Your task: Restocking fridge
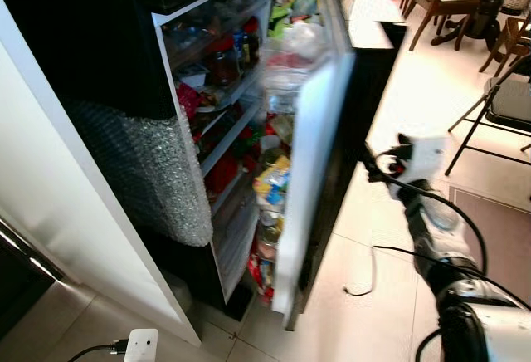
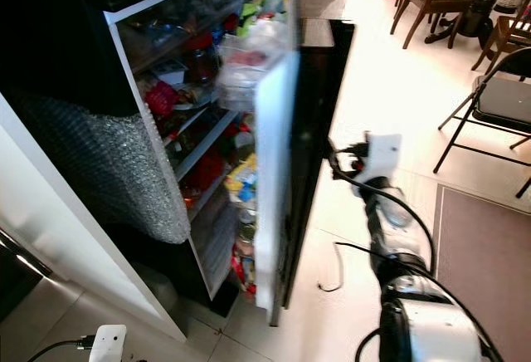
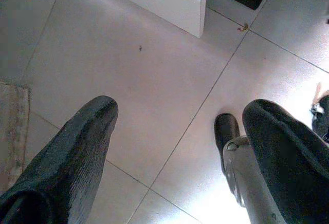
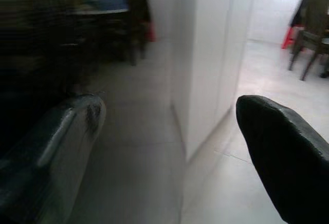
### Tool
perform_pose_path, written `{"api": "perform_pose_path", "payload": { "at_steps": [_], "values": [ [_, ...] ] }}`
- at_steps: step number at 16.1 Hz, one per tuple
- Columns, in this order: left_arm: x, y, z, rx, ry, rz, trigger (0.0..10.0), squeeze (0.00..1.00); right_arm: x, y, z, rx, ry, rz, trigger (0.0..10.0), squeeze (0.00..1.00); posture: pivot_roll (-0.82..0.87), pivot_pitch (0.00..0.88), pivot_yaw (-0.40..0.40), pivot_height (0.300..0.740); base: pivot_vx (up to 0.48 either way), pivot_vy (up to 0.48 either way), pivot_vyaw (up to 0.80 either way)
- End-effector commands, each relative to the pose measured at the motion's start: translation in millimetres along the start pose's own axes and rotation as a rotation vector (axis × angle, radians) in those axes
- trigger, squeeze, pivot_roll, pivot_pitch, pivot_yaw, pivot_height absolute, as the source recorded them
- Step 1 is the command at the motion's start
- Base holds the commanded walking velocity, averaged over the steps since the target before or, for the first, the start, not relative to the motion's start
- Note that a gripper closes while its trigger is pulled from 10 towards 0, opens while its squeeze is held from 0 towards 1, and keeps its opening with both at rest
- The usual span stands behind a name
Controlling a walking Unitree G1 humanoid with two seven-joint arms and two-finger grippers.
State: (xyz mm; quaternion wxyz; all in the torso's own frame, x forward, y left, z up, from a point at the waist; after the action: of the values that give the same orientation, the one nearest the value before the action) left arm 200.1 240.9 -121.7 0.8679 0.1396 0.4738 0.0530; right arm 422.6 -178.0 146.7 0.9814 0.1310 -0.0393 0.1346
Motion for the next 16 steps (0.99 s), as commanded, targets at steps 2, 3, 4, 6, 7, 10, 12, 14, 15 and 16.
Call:
{"api": "perform_pose_path", "payload": {
  "at_steps": [2,3,4,6,7,10,12,14,15,16],
  "values": [
    [-0.5,1.1,-4.7,0.007,0.014,0.003,10.0,0.00,18.6,34.6,19.5,-0.031,-0.043,0.129,10.0,0.00,-0.07,0.000,-0.021,0.740,0.000,0.000,0.00],
    [-0.4,1.1,-4.2,0.004,0.014,0.004,10.0,0.00,24.8,53.0,18.0,-0.026,-0.035,0.182,10.0,0.00,-0.07,0.000,-0.023,0.740,0.000,0.000,0.00],
    [-0.4,1.1,-4.1,0.003,0.014,0.005,10.0,0.00,26.1,57.5,16.8,-0.027,-0.029,0.194,10.0,0.00,-0.07,0.000,-0.024,0.740,0.000,0.000,0.00],
    [-0.3,0.8,-3.5,-0.003,0.014,0.006,10.0,0.00,31.9,81.2,10.4,-0.003,-0.008,0.252,10.0,0.00,-0.07,0.000,-0.027,0.740,0.000,0.000,0.00],
    [-0.2,0.7,-3.3,-0.005,0.014,0.005,10.0,0.00,33.4,102.9,3.3,-0.015,0.018,0.329,10.0,0.00,-0.07,0.000,-0.027,0.740,0.000,0.000,0.00],
    [-0.1,0.3,-2.7,-0.011,0.013,0.005,10.0,0.00,34.7,125.9,-1.3,0.003,0.038,0.408,10.0,0.00,-0.06,0.000,-0.034,0.740,0.000,0.000,0.00],
    [-0.1,0.0,-2.7,-0.014,0.014,0.004,10.0,0.00,32.8,132.6,-3.5,0.020,0.049,0.451,10.0,0.00,-0.06,0.000,-0.034,0.740,0.000,0.000,0.00],
    [-0.1,-0.3,-2.8,-0.014,0.015,0.004,10.0,0.00,30.2,132.4,-8.1,0.004,0.069,0.466,10.0,0.00,-0.07,0.000,-0.034,0.740,0.000,0.000,0.00],
    [-0.1,-0.3,-2.8,-0.014,0.016,0.004,10.0,0.00,30.0,131.6,-8.7,0.003,0.072,0.465,10.0,0.00,-0.07,0.000,-0.034,0.740,0.000,0.000,0.00],
    [-0.1,-0.4,-2.8,-0.014,0.016,0.004,10.0,0.00,29.9,130.5,-8.8,0.001,0.074,0.463,10.0,0.00,-0.07,0.000,-0.034,0.740,0.000,0.000,0.00]
  ]
}}
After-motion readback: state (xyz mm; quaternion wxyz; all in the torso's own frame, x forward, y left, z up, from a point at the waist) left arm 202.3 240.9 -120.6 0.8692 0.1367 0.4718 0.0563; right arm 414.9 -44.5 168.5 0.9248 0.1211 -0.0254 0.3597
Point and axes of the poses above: a point about 5 cm out from each wrist's last joint towards the gripper, its own x axis pointing out of the wrist towards the gripper, its own z axis along the axis of the wrist's last joint, y = z × x, the point moved 5 cm from there along x, pointing out of the wrist towards the gripper, and after that the axes turned 11 degrees about x, right-handed, at the moved point
